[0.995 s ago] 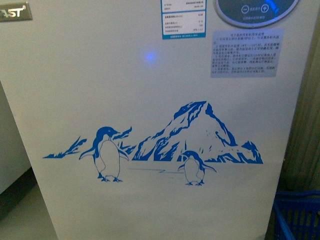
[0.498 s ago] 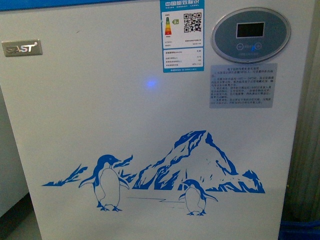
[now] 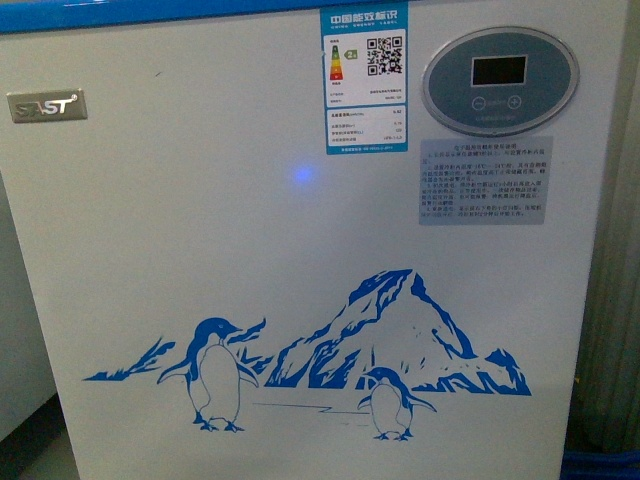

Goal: Put drink in fridge

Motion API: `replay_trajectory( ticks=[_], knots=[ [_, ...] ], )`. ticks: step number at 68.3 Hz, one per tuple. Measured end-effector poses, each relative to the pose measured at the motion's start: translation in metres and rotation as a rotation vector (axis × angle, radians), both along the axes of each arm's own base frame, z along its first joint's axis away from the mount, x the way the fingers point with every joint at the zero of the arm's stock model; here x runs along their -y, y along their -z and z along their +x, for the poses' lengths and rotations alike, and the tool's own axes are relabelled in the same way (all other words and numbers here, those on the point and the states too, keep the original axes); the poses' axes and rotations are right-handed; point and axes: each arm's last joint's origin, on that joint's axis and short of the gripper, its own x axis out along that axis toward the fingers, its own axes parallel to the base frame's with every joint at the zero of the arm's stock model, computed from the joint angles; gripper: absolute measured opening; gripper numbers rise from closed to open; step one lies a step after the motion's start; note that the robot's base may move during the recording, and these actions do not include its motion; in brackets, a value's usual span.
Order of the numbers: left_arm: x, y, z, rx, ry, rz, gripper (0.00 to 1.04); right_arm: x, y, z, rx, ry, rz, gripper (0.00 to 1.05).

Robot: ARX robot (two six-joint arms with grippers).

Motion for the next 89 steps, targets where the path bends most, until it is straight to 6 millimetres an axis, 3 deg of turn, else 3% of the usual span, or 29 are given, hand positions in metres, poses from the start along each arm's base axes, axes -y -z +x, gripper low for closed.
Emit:
replay_trajectory(
  ticks=[89],
  knots=[
    [0.0,-0.0002,0.0,0.001,0.0,0.0,0.97,-0.0002,0.0034,0.0018,-0.013,0.001,0.001,0.4]
  ],
)
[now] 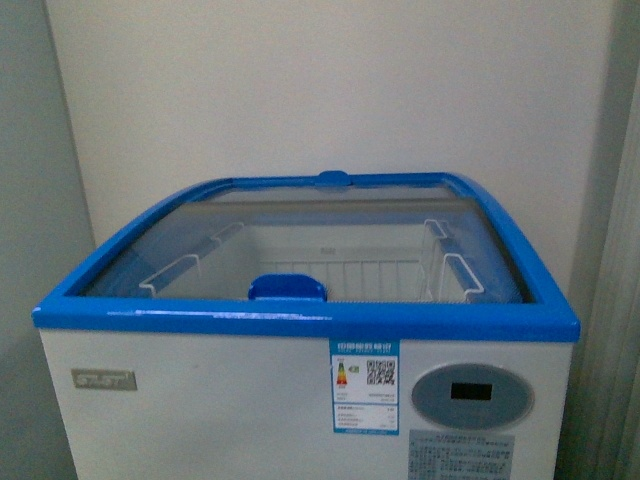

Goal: Put drink in fridge

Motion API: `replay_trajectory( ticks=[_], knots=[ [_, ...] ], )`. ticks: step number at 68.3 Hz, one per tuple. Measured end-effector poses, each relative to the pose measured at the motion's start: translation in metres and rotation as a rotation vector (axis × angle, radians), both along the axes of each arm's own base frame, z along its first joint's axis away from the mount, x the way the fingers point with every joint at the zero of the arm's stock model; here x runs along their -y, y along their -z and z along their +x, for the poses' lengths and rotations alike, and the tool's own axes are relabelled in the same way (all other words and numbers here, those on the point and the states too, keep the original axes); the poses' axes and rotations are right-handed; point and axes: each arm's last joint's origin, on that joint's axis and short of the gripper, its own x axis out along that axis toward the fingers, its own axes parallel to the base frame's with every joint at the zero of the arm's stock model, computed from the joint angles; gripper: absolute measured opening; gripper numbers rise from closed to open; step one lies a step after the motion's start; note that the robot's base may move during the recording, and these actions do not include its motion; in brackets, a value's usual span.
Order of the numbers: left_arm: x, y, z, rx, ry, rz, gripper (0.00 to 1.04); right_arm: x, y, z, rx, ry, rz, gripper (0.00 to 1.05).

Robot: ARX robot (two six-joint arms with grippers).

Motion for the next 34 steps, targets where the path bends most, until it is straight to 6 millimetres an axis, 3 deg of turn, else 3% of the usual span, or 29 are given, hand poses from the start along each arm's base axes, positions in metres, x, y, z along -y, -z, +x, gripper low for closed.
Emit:
replay_trajectory(
  ticks=[18,23,30,34],
  knots=[
    [0.0,0.0,0.0,-0.007,-0.001,-0.011,0.97,0.0,0.0,0.0,0.0,0.0,0.0,0.4],
    [0.002,0.0,0.004,-0.226,-0.019,-0.156,0.97,0.0,0.0,0.0,0.0,0.0,0.0,0.4],
    [0.003,-0.004,0.027,-0.313,0.009,-0.25,0.97,0.0,0.0,0.0,0.001,-0.002,0.0,0.4],
    [0.001,-0.019,0.056,-0.282,0.009,-0.245,0.97,0.0,0.0,0.0,0.0,-0.001,0.0,0.4]
  ],
)
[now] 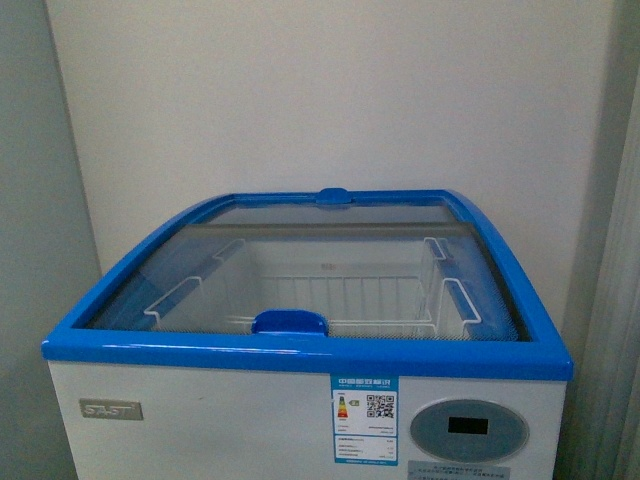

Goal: Put drink in fridge

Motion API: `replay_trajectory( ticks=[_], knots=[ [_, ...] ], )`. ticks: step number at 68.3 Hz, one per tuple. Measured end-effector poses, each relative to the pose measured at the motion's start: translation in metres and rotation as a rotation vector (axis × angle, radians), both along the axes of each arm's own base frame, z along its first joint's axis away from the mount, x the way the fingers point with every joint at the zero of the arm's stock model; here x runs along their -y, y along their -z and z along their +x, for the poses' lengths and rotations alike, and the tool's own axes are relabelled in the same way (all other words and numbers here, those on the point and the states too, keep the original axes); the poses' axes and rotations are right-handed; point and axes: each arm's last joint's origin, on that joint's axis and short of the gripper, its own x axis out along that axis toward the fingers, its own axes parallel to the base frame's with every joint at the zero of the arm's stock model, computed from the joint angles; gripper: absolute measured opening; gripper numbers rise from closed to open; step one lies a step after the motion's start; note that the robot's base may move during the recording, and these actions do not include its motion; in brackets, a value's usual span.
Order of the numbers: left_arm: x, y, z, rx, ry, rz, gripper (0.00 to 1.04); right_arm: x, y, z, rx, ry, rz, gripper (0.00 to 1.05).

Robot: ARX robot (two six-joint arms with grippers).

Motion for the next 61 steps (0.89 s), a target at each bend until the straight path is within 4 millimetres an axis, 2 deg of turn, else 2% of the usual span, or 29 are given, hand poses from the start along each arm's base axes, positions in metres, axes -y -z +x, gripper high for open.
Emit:
replay_trajectory(
  ticks=[5,11,20,29,37,50,61],
  knots=[
    [0.002,-0.027,0.047,0.09,0.052,0.079,0.97,0.0,0.0,0.0,0.0,0.003,0.0,0.4],
    [0.02,-0.053,0.103,0.2,0.216,0.271,0.97,0.0,0.0,0.0,0.0,0.002,0.0,0.4],
    [0.046,-0.066,0.145,0.283,0.438,0.539,0.97,0.0,0.0,0.0,0.0,0.002,0.0,0.4],
    [0.067,-0.077,0.171,0.377,0.607,0.767,0.97,0.0,0.0,0.0,0.0,0.002,0.0,0.4],
    [0.081,-0.078,0.186,0.408,0.731,0.917,0.97,0.0,0.0,0.0,0.0,0.002,0.0,0.4],
    [0.097,-0.06,0.216,0.396,0.866,1.102,0.97,0.0,0.0,0.0,0.0,0.002,0.0,0.4],
    [0.113,-0.047,0.242,0.376,0.965,1.164,0.97,0.0,0.0,0.0,0.0,0.002,0.0,0.4]
  ],
)
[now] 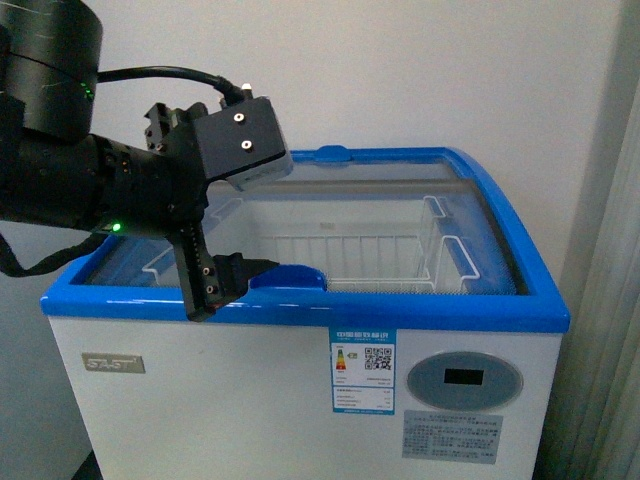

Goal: Put drink in fridge

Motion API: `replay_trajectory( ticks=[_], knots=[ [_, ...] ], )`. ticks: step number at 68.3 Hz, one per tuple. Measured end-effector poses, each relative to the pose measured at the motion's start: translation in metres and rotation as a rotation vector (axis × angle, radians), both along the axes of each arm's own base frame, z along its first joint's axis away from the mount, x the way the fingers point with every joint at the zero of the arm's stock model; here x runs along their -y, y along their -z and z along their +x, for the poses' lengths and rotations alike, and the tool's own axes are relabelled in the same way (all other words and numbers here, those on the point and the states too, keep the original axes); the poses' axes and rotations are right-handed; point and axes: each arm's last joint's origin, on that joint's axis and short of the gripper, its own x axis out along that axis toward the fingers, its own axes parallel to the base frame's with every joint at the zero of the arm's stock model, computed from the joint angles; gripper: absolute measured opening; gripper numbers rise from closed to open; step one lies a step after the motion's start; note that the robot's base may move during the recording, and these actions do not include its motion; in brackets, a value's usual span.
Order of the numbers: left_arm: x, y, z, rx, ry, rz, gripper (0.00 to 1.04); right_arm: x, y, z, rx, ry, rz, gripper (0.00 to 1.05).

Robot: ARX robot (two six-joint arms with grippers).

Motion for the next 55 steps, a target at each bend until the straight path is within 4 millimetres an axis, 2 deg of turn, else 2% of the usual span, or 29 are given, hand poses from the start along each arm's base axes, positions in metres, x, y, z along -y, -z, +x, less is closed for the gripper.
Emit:
replay_trajectory(
  ticks=[13,36,49,55],
  knots=[
    [0.013,0.009,0.02,-0.01,0.035,0.041,0.97,0.0,0.0,0.0,0.0,0.0,0.0,0.4],
    [0.018,0.03,0.062,-0.026,0.039,0.083,0.97,0.0,0.0,0.0,0.0,0.0,0.0,0.4],
    [0.017,0.029,0.086,-0.032,0.068,0.063,0.97,0.0,0.0,0.0,0.0,0.001,0.0,0.4],
    [0.02,0.024,0.106,-0.004,0.059,0.063,0.97,0.0,0.0,0.0,0.0,-0.002,0.0,0.4]
  ],
)
